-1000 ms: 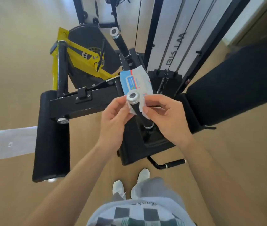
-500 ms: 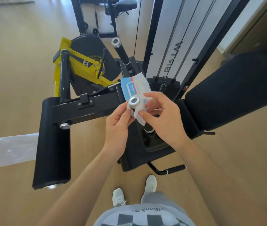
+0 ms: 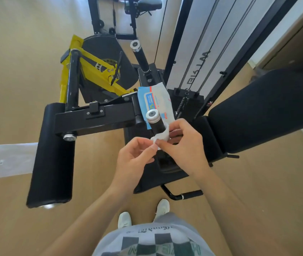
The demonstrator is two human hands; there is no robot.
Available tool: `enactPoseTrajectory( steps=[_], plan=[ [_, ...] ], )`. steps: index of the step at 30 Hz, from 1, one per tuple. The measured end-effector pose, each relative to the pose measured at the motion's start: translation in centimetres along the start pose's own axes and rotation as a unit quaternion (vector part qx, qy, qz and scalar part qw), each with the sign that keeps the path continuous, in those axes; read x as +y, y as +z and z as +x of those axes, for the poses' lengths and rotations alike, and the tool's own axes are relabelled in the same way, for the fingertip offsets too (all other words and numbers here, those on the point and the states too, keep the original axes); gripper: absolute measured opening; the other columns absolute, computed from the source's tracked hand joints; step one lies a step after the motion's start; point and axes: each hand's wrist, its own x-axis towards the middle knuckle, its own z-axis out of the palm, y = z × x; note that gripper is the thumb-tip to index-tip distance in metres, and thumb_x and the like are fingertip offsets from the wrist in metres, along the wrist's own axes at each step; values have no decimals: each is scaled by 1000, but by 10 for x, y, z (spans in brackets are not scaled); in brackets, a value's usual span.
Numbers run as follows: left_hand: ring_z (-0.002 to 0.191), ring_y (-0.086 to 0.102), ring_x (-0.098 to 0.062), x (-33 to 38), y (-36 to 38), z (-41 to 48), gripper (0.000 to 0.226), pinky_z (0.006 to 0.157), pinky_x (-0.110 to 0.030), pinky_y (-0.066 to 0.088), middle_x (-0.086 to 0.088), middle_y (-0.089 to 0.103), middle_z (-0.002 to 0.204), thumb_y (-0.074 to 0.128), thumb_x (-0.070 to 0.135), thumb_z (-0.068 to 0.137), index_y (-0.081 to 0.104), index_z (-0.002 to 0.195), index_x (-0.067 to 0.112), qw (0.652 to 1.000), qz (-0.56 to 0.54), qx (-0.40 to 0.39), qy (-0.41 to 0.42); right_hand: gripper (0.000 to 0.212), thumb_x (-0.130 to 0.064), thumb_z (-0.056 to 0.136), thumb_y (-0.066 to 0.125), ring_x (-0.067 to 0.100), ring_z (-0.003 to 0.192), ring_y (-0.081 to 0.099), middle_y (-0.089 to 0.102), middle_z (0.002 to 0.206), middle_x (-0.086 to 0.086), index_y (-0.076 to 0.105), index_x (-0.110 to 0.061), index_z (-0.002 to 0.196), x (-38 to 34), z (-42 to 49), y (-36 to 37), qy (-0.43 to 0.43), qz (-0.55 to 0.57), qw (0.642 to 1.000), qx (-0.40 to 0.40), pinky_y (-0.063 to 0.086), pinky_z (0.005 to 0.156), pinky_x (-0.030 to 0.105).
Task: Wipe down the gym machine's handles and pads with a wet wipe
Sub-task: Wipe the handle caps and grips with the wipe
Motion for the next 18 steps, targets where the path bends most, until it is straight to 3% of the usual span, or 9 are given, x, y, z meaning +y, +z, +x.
enactPoseTrajectory(
  steps=[6,9,12,15,18],
  plan=[
    [106,72,-19,11,9,14,19,96,-40,58,0,75,110,70,23,95,68,111,13,998,-59,32,4,30,-12,89,77,3,109,66,70,120,-3,68,-15,117,-11,5,-14,-57,79,995,-17,54,81,11],
    [109,71,-18,9,8,22,21,98,-42,57,2,75,115,67,23,97,68,117,14,997,-64,47,18,22,-11,94,72,4,103,68,72,111,-5,70,-14,115,-1,2,-12,-34,72,997,-3,58,79,17],
    [112,71,-18,0,11,22,21,100,-46,57,3,75,117,64,20,100,68,121,17,999,-44,28,3,20,-15,93,73,0,99,66,71,110,-8,70,-14,114,10,-1,-8,-9,61,998,-3,55,74,13],
    [116,68,-13,-8,14,18,24,105,-44,54,7,75,119,61,20,103,69,126,21,1000,-7,-9,-17,27,-23,94,72,-1,102,64,69,118,-9,69,-18,121,13,-1,-8,-2,41,999,-20,55,76,11],
    [118,67,-10,3,13,18,27,104,-37,55,6,74,121,59,16,103,69,129,16,1000,-9,-1,19,31,-20,95,71,3,103,66,69,120,-4,69,-15,125,4,3,-10,-23,52,998,-23,59,83,23]
  ],
)
